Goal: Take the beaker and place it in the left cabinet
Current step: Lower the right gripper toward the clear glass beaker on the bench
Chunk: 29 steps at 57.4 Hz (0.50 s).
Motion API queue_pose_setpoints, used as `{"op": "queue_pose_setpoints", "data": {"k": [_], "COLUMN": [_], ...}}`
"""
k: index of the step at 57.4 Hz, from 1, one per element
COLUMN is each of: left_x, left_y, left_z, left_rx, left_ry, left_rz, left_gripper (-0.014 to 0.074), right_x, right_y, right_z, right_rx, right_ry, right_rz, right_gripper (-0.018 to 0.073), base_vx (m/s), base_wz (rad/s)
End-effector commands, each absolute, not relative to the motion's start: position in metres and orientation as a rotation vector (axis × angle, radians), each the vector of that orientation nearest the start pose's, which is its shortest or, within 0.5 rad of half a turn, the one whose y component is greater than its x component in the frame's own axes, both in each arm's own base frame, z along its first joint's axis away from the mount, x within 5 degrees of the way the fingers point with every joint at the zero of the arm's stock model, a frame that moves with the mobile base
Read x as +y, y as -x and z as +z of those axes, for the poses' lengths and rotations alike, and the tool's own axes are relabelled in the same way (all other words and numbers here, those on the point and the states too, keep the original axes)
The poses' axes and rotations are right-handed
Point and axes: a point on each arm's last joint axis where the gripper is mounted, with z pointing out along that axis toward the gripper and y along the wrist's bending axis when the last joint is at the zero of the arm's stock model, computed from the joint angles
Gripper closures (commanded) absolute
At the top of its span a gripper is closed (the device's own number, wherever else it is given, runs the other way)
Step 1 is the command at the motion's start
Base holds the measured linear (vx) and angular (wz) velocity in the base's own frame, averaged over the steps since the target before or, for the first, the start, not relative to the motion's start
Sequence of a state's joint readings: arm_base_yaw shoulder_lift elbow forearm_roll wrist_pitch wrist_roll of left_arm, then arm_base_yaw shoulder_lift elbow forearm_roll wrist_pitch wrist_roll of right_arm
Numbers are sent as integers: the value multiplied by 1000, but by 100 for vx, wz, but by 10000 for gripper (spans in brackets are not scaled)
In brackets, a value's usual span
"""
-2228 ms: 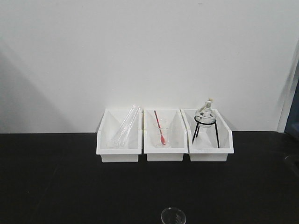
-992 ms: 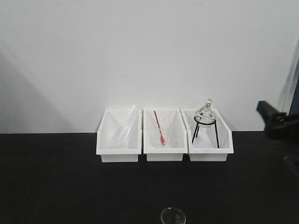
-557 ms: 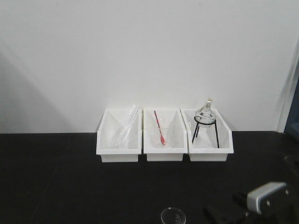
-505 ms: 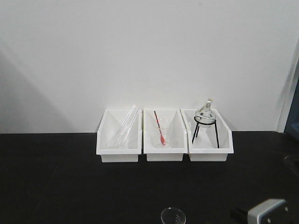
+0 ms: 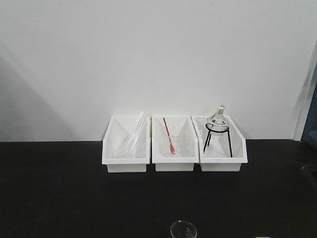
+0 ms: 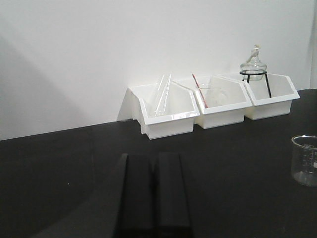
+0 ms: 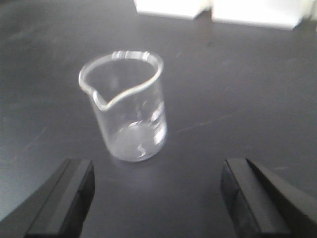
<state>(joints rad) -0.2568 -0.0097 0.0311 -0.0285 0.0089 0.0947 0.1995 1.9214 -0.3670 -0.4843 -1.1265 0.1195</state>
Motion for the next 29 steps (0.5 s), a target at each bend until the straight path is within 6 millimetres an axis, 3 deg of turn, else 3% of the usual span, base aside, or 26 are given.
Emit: {"op": "queue_pose_setpoints", "data": {"k": [1, 29], "left_x": [-14, -14], "left_y": [-54, -54], "left_z": [205, 205], "left_rx": [1414, 1414], "left_ry": [-223, -223], "left_rz": [-168, -168], "left_gripper": [596, 596], "right_x": [103, 142], "right_y": [-260, -313], "right_z": [119, 104], "right_rx": [1603, 1505], "right_ry": [551, 592], "right_rz": [560, 608], "right_gripper": [-11, -11], "base_vx": [0, 0], "base_wz": [0, 0]}}
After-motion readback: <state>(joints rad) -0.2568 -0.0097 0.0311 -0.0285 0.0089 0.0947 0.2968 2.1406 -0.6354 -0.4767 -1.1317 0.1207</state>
